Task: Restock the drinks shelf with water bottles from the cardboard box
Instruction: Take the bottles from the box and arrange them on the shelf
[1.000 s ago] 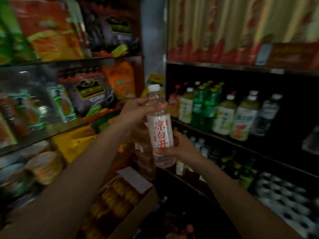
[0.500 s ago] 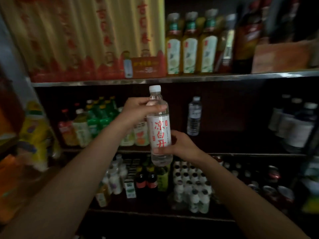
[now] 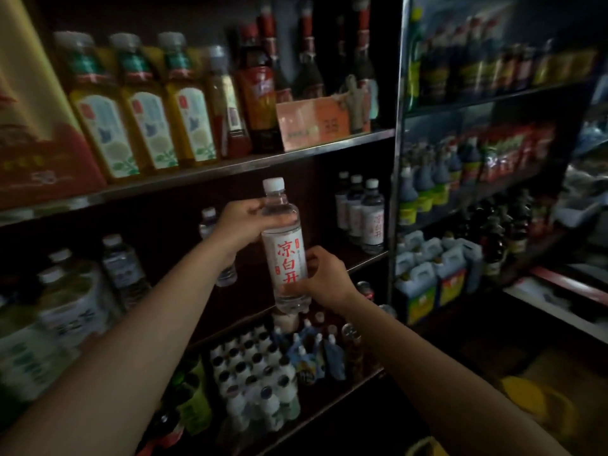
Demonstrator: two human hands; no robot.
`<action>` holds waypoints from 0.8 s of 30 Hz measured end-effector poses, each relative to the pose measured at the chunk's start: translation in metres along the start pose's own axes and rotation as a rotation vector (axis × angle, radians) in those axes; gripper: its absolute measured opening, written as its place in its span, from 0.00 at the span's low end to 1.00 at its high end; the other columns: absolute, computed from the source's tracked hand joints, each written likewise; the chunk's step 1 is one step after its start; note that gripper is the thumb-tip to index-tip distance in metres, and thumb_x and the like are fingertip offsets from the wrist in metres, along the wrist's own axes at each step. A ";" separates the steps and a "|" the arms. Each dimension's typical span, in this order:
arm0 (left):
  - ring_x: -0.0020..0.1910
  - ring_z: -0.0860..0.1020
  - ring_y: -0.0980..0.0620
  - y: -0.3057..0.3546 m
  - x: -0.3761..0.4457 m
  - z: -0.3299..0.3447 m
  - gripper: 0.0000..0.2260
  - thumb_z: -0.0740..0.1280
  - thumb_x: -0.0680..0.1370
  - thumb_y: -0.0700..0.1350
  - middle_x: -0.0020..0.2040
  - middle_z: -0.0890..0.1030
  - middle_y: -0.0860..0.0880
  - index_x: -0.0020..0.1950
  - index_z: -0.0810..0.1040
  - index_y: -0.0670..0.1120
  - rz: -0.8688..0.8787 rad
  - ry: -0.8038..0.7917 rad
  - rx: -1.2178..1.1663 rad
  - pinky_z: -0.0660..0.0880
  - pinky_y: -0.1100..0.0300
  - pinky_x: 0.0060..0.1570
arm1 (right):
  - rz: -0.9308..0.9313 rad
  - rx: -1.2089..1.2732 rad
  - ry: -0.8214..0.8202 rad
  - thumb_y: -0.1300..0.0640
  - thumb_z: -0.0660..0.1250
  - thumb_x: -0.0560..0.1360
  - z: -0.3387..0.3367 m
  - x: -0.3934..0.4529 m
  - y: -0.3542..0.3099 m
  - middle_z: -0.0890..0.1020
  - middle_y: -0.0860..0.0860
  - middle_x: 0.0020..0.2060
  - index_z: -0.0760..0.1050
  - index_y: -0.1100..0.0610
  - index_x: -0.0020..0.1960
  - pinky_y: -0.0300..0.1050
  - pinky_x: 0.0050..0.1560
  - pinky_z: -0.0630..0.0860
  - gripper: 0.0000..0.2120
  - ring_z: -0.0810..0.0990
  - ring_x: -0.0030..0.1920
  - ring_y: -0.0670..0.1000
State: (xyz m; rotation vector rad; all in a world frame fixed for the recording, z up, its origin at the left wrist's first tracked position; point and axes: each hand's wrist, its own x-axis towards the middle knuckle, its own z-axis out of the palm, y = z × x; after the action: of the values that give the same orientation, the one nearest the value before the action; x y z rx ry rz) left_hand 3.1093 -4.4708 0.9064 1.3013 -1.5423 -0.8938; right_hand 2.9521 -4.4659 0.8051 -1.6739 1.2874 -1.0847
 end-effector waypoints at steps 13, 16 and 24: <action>0.37 0.79 0.66 -0.037 0.112 0.082 0.12 0.80 0.63 0.45 0.40 0.83 0.56 0.43 0.82 0.52 0.038 -0.079 0.156 0.73 0.71 0.35 | 0.078 -0.032 0.113 0.55 0.82 0.60 -0.042 0.094 0.089 0.81 0.49 0.51 0.72 0.57 0.59 0.30 0.42 0.74 0.32 0.79 0.49 0.45; 0.36 0.79 0.67 -0.059 0.137 0.098 0.13 0.80 0.64 0.43 0.40 0.82 0.57 0.43 0.80 0.53 -0.008 -0.114 0.166 0.73 0.73 0.34 | 0.131 -0.038 0.124 0.56 0.82 0.60 -0.040 0.118 0.117 0.82 0.50 0.52 0.72 0.57 0.58 0.37 0.46 0.78 0.31 0.80 0.50 0.46; 0.49 0.80 0.53 -0.098 0.211 0.128 0.20 0.80 0.63 0.47 0.48 0.83 0.50 0.53 0.81 0.47 -0.032 -0.053 0.245 0.75 0.60 0.45 | 0.169 -0.083 0.139 0.54 0.80 0.62 -0.044 0.180 0.161 0.80 0.48 0.52 0.73 0.55 0.59 0.45 0.52 0.79 0.28 0.80 0.52 0.47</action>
State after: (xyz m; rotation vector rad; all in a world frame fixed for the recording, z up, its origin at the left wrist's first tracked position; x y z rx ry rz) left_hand 3.0129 -4.6993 0.8118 1.4887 -1.7183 -0.7822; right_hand 2.8803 -4.6787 0.7056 -1.5392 1.5523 -1.0732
